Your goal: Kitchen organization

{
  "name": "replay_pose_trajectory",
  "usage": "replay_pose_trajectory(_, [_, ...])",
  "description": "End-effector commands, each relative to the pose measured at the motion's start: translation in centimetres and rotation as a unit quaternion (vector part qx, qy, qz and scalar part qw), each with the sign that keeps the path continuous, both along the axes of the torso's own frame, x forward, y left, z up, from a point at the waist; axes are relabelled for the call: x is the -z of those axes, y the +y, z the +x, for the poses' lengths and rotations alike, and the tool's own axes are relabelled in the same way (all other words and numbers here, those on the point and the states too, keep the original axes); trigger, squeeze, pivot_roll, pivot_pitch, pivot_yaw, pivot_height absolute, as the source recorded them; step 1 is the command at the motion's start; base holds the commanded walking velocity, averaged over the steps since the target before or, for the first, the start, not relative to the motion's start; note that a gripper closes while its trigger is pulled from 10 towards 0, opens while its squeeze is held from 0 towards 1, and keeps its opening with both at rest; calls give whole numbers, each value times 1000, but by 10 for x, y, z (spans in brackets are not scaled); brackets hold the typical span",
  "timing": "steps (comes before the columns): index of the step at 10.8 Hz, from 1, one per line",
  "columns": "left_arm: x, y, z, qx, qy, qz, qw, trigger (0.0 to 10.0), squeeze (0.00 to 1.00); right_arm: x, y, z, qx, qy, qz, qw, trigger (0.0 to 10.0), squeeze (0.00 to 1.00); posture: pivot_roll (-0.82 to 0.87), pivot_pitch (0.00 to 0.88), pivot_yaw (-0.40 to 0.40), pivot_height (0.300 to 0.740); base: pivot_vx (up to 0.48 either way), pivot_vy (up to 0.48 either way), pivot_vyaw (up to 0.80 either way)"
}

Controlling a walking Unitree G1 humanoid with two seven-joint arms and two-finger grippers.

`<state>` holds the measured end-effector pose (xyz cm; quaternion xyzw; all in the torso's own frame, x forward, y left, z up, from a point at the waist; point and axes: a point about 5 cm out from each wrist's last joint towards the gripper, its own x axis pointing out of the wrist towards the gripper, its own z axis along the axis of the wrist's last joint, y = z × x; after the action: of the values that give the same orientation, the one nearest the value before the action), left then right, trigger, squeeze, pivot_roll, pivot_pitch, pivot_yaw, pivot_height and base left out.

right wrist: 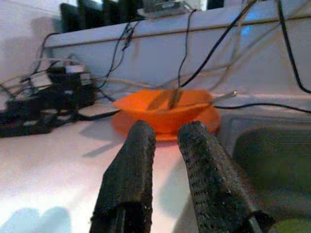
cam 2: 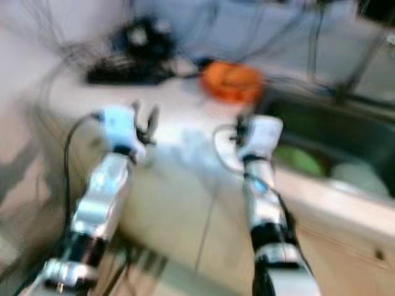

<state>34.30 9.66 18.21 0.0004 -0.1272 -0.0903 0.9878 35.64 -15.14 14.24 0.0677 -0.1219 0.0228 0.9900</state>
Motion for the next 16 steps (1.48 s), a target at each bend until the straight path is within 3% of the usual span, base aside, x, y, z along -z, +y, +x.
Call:
replay_pose_trajectory(1, [0, 10, 1, -14, -2, 7, 1000, 10000, 0, -6, 13, 2, -19, -13, 0, 1000, 10000, 0, 224, 0, -31, 740, 277, 0, 0])
replay_pose_trajectory(5, [0, 5, -1, 4, -2, 0, 1000, 10000, 0, -7, 14, 2, -21, -14, 1, 1000, 10000, 0, 227, 0, -35, 740, 0, 0, 0])
replay_pose_trajectory(8, [10, 6, -4, 24, -7, 8, 1000, 10000, 0, -9, 7, 2, -8, -23, -1, 1000, 10000, 0, 225, 0, -29, 740, 0, 0, 0])
replay_pose_trajectory(10, [18, 14, -3, 13, -11, 32, 999, 10000, 0, -8, -7, 1, 8, -30, -12, 999, 10000, 0, 230, 0, -28, 740, 0, 0, 0])
replay_pose_trajectory(13, [35, 38, -4, -18, 0, 60, 998, 10000, 0, -3, -59, -4, 58, -16, -70, 996, 10000, 0, 214, 0, -21, 740, 0, 0, 0])
replay_pose_trajectory(15, [39, 48, -6, -23, 0, 79, 997, 10000, 0, 2, -67, -7, 49, -8, -117, 992, 10000, 0, 219, 0, -23, 740, 0, 0, 0])
replay_pose_trajectory(16, [35, 50, -6, -20, -9, 91, 996, 10000, 0, 2, -71, -8, 56, -9, -116, 992, 10000, 0, 223, 0, -22, 740, 0, 0, 0])
